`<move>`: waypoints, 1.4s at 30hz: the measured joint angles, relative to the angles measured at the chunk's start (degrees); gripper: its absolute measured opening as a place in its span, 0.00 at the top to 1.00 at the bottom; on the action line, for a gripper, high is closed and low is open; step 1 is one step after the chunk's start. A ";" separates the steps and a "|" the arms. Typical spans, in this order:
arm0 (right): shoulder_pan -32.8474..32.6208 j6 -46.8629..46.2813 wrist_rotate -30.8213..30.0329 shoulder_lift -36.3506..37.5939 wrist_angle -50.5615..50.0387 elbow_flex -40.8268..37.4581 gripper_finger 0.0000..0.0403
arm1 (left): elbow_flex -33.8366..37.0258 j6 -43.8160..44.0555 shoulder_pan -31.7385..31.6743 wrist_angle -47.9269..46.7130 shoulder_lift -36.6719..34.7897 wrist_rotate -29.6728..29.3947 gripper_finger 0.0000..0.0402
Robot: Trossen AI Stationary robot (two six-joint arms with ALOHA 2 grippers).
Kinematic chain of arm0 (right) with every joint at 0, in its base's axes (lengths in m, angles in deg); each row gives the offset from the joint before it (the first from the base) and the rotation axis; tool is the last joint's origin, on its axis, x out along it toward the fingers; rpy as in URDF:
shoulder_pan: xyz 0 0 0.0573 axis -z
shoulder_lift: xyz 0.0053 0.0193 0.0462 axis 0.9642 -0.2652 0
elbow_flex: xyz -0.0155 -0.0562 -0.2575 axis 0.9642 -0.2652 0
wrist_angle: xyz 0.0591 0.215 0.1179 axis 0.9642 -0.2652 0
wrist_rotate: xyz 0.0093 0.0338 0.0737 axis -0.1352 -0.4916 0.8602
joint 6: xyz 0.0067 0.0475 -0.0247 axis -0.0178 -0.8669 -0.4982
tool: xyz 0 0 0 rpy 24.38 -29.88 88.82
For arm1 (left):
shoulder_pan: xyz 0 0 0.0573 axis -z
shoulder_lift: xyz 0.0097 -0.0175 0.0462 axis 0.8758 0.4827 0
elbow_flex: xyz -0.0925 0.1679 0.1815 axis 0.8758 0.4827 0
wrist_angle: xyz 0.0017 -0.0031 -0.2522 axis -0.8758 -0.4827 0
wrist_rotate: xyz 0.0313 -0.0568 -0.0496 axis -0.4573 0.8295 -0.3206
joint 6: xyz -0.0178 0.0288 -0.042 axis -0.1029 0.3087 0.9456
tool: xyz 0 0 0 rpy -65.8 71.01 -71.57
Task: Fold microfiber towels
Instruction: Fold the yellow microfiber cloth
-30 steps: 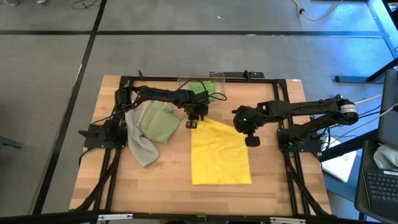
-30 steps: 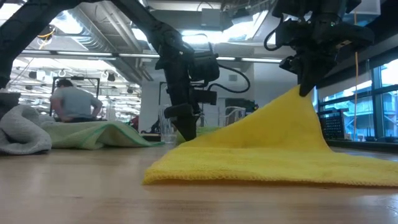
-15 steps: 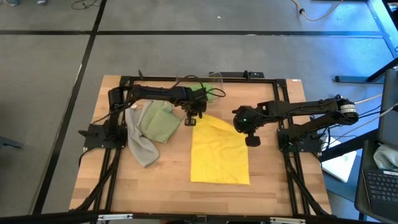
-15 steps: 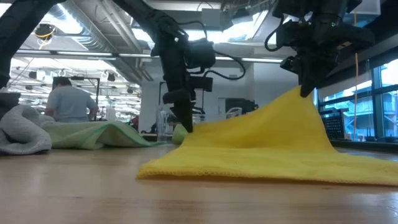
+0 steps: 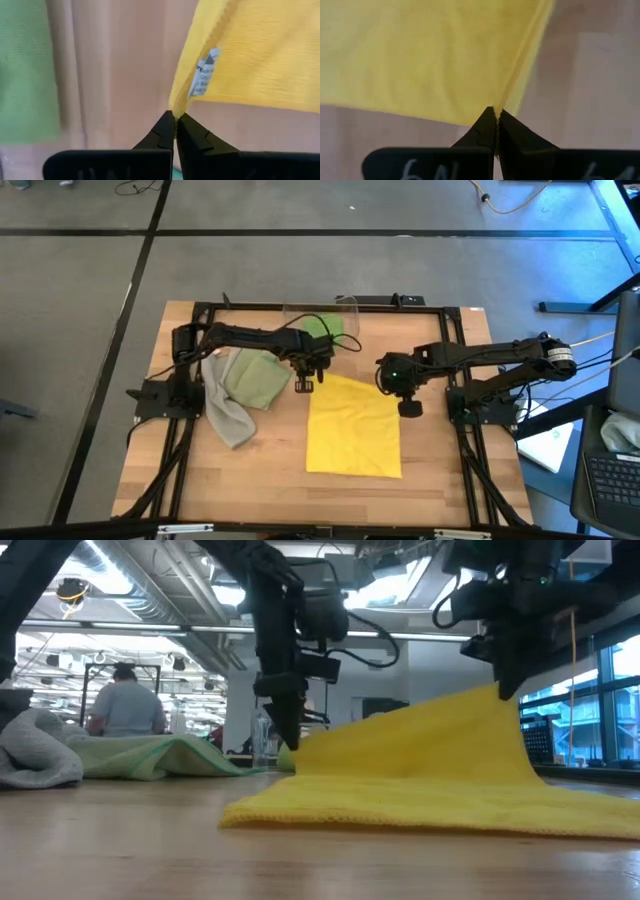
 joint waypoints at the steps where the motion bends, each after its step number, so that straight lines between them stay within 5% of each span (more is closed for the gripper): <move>1: -0.26 -0.39 1.57 0.00 -0.29 0.02 0.98 | -0.04 0.86 0.72 0.02 -0.26 -0.02 1.00; 10: -6.63 -5.70 5.42 0.40 -2.13 -0.03 0.98 | -0.02 12.08 9.29 -2.04 -6.67 0.30 1.00; 21: -21.87 -18.83 3.87 3.48 1.69 -0.03 0.98 | -0.02 22.29 23.29 0.72 -7.74 0.23 1.00; 27: -30.99 -26.68 3.78 1.78 7.09 -0.03 0.98 | -0.02 26.94 28.99 4.02 -7.71 -4.96 1.00; 34: -38.68 -32.45 0.61 -2.39 14.62 -2.84 0.98 | -0.04 30.08 33.27 8.28 -4.20 -6.14 1.00; 42: -39.88 -38.19 -0.94 -6.89 18.19 -8.25 0.98 | -0.02 33.13 35.23 8.31 1.48 -5.44 0.99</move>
